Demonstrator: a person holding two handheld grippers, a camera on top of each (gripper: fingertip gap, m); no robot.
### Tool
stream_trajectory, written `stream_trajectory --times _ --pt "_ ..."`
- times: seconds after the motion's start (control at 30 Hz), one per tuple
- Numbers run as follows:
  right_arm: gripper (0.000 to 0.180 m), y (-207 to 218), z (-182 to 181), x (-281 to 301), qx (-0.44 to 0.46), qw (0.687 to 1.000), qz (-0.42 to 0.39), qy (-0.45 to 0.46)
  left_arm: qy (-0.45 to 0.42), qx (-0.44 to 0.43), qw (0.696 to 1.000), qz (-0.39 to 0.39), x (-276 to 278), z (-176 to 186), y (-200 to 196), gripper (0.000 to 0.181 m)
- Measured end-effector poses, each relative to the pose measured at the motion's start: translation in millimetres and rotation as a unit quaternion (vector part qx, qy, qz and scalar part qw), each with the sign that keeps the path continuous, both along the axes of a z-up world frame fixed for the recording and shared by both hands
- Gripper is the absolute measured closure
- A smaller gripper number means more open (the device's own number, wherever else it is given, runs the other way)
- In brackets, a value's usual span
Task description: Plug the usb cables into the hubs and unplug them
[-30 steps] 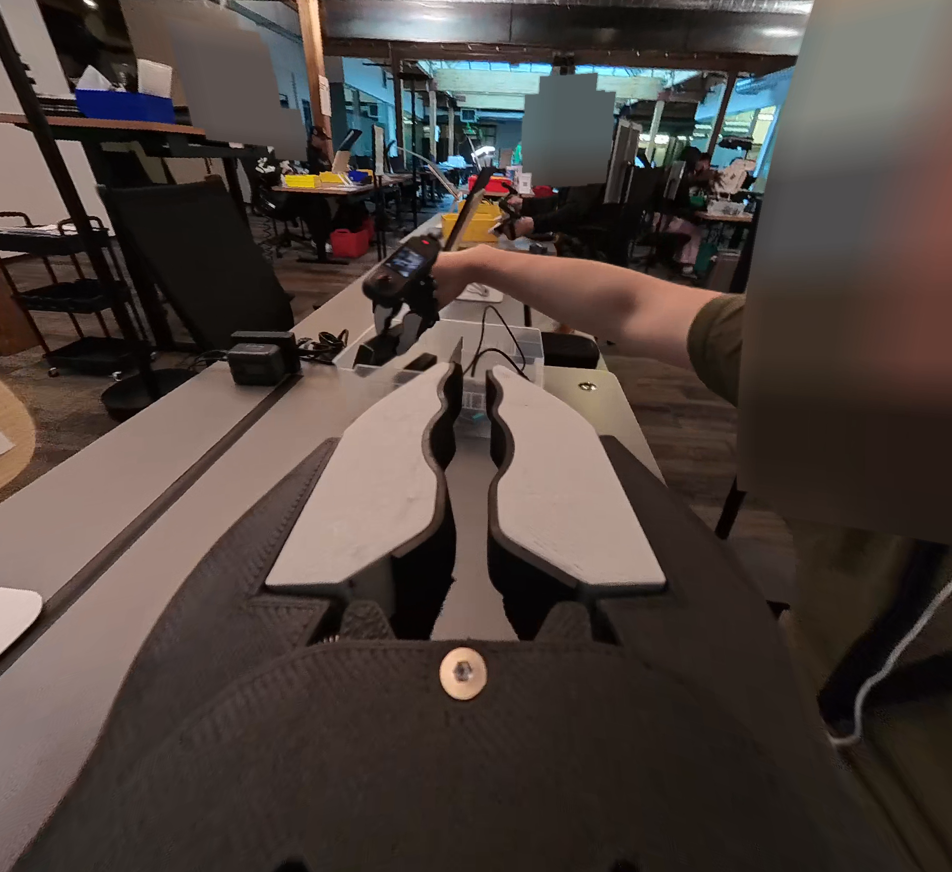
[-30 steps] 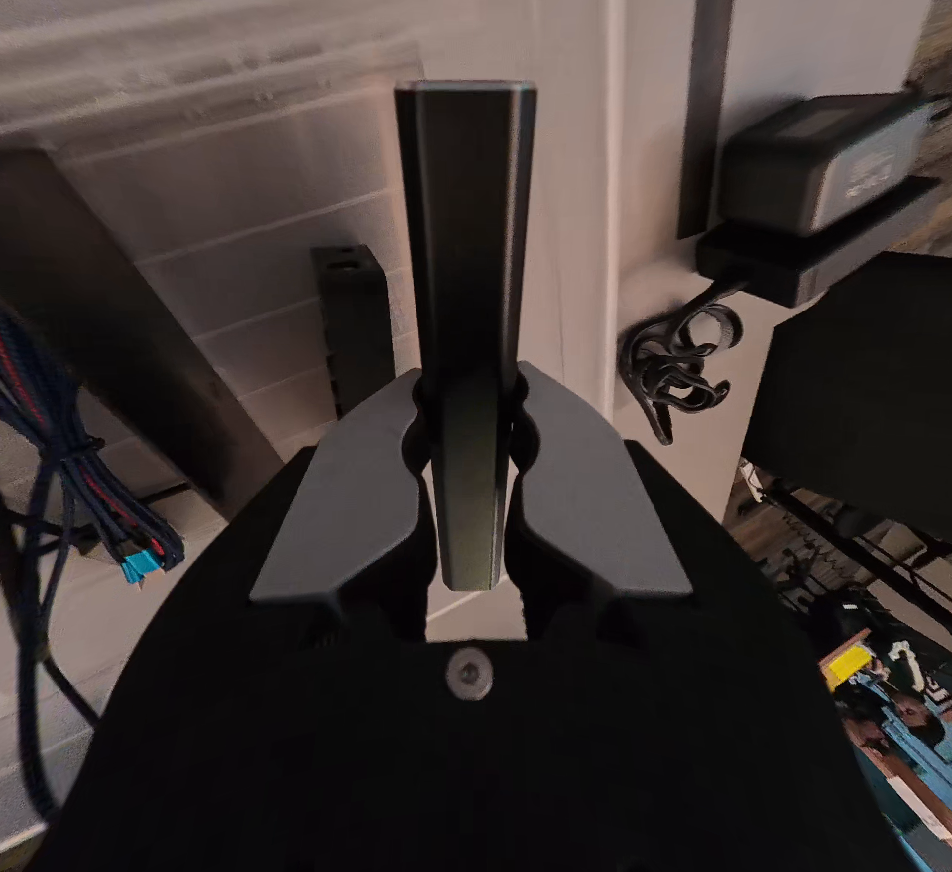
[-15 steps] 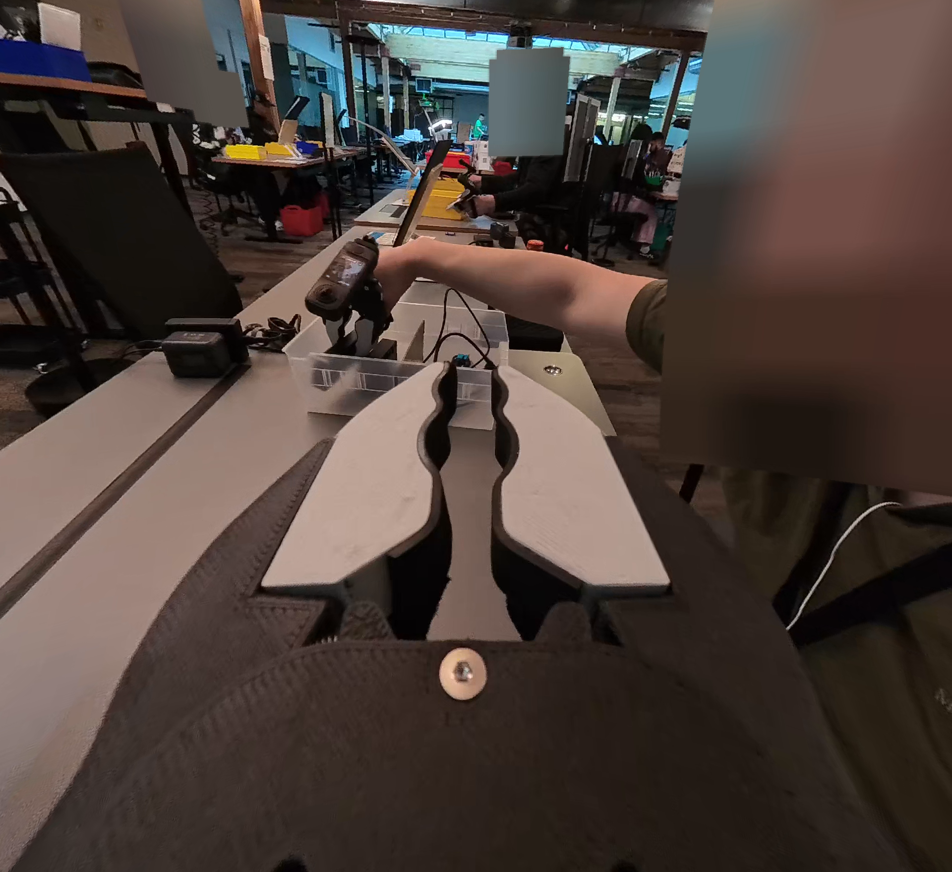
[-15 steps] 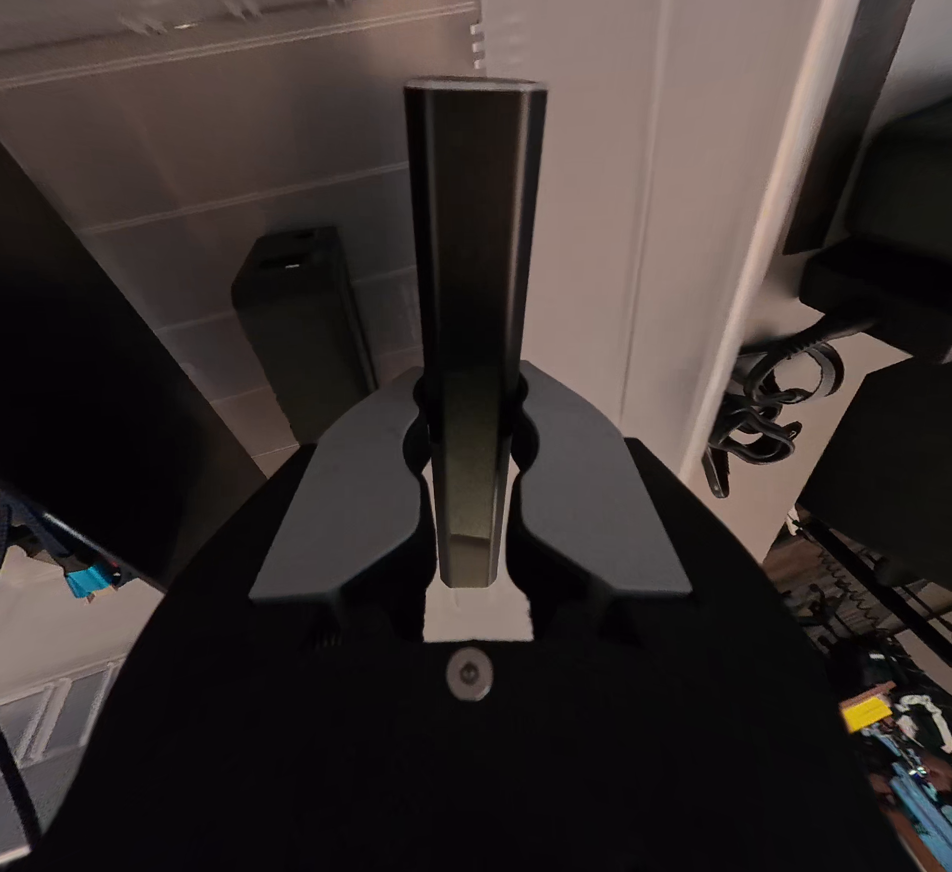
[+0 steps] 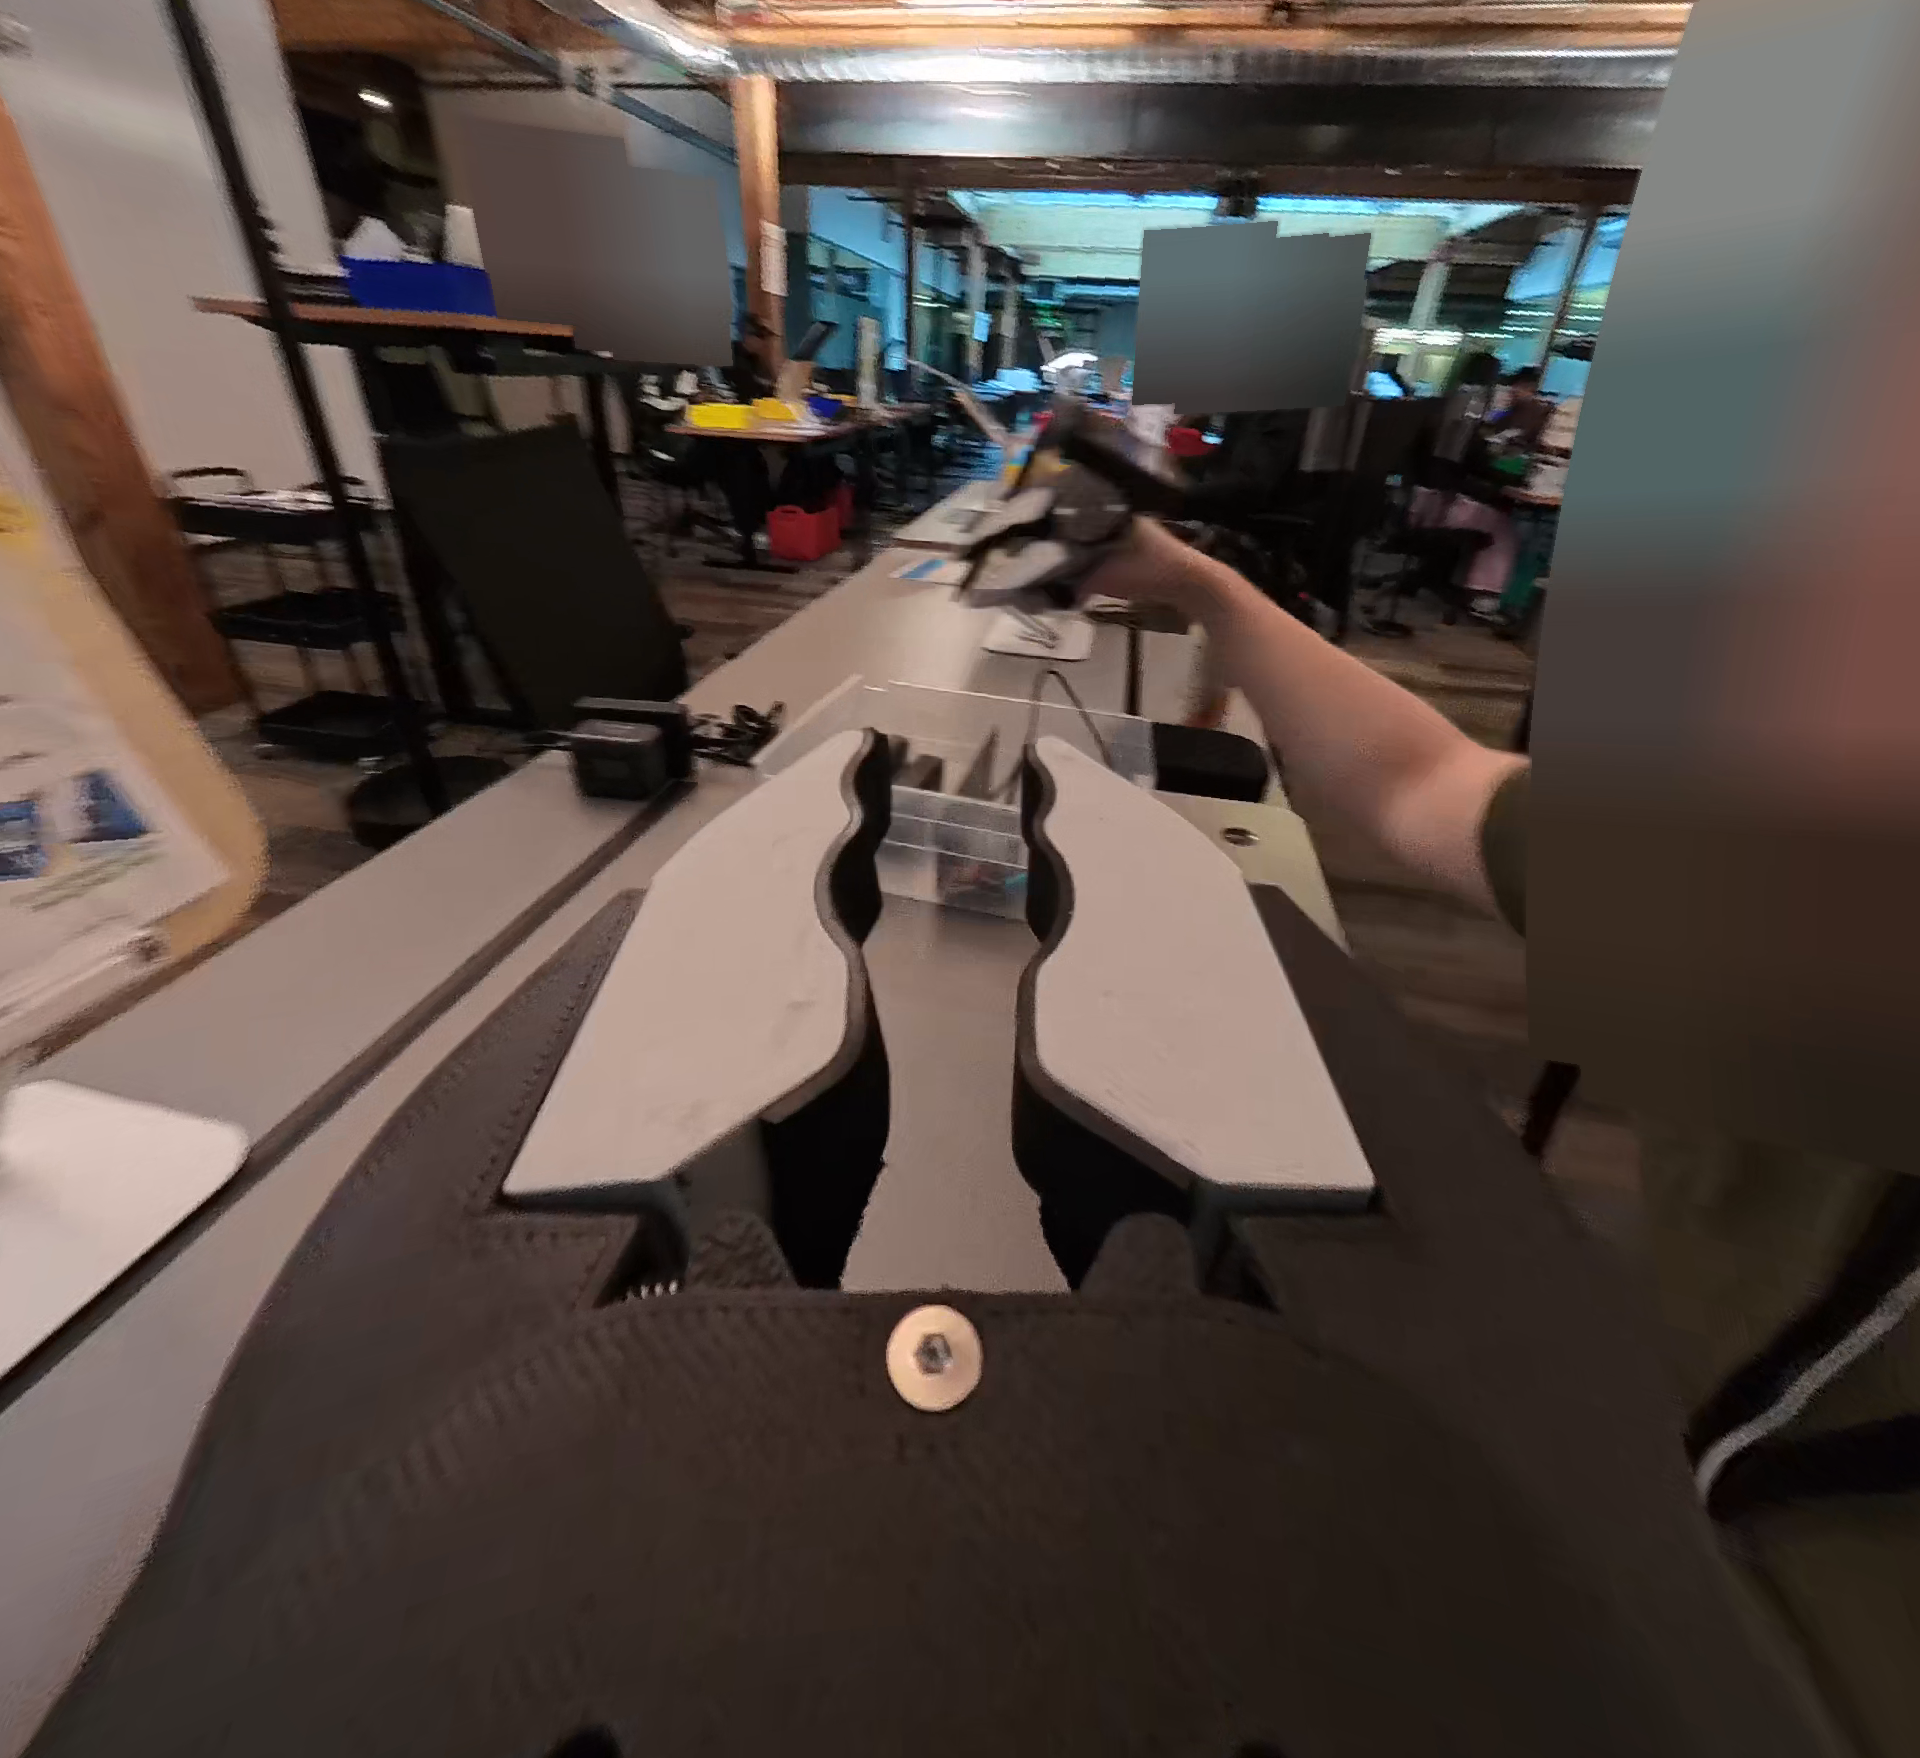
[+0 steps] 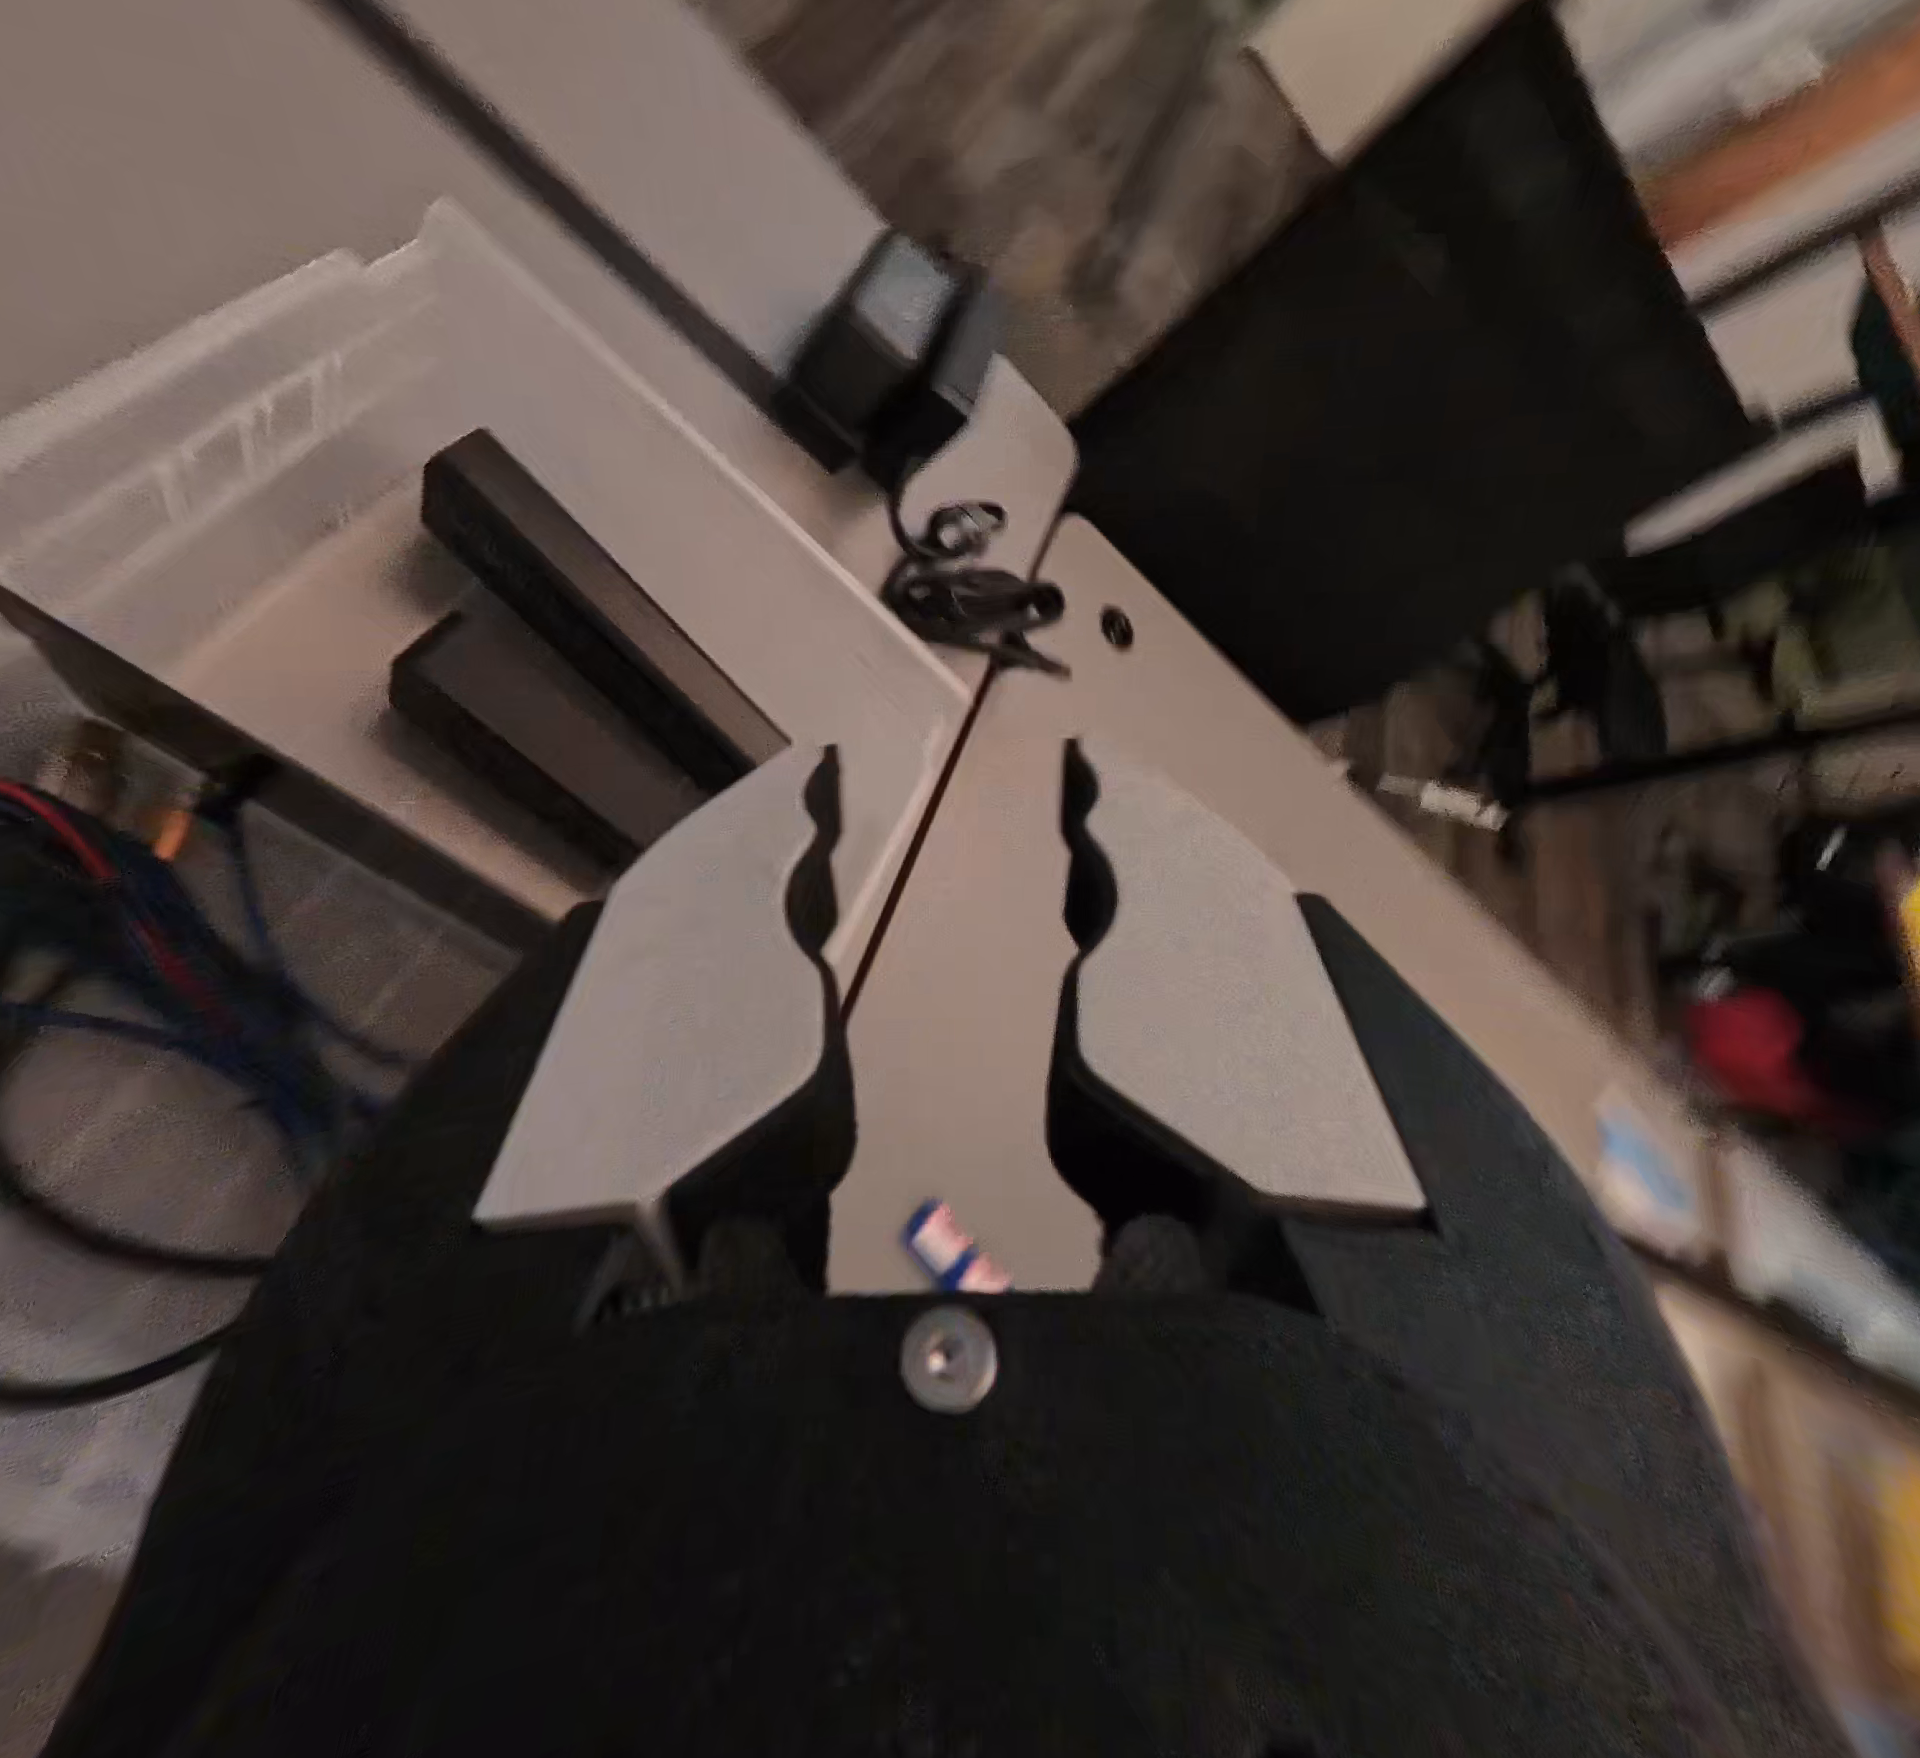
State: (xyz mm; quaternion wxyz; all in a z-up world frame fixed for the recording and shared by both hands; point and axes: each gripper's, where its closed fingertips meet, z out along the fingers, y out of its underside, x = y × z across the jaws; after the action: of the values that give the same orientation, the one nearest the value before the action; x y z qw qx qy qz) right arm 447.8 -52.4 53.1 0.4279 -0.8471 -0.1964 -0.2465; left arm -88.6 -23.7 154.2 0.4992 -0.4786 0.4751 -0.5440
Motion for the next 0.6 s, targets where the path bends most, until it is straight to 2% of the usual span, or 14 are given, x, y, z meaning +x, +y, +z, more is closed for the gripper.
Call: stream_trajectory --times 0.07,0.13,0.23,0.3,0.43,0.6 --pt "0.133 -50.4 4.4 14.0 0.067 0.991 -0.06 0.096 -0.002 -0.003 0.999 0.035 -11.7 5.5 7.3 0.154" --pt "0.135 -84.3 -9.5 13.5 0.094 0.971 -0.059 0.212 -0.004 -0.015 0.998 0.059 -23.5 10.6 11.5 0.149" --pt "0.14 -111.2 -53.4 12.3 0.036 0.931 -0.071 0.355 0.0 -0.031 0.994 0.108 -49.9 15.3 19.8 0.141" --pt "0.143 -115.7 -75.0 17.4 0.003 0.924 -0.094 0.37 0.003 -0.029 0.987 0.155 -75.2 16.3 25.1 0.141" --pt "0.146 -104.0 -90.1 20.8 -0.018 0.922 -0.083 0.378 0.015 -0.033 0.977 0.209 -133.4 8.7 17.8 0.143" --pt "0.148 -98.4 -117.4 19.6 -0.102 0.922 -0.096 0.36 0.077 -0.048 0.935 0.343 -236.9 -24.0 26.6 0.143"
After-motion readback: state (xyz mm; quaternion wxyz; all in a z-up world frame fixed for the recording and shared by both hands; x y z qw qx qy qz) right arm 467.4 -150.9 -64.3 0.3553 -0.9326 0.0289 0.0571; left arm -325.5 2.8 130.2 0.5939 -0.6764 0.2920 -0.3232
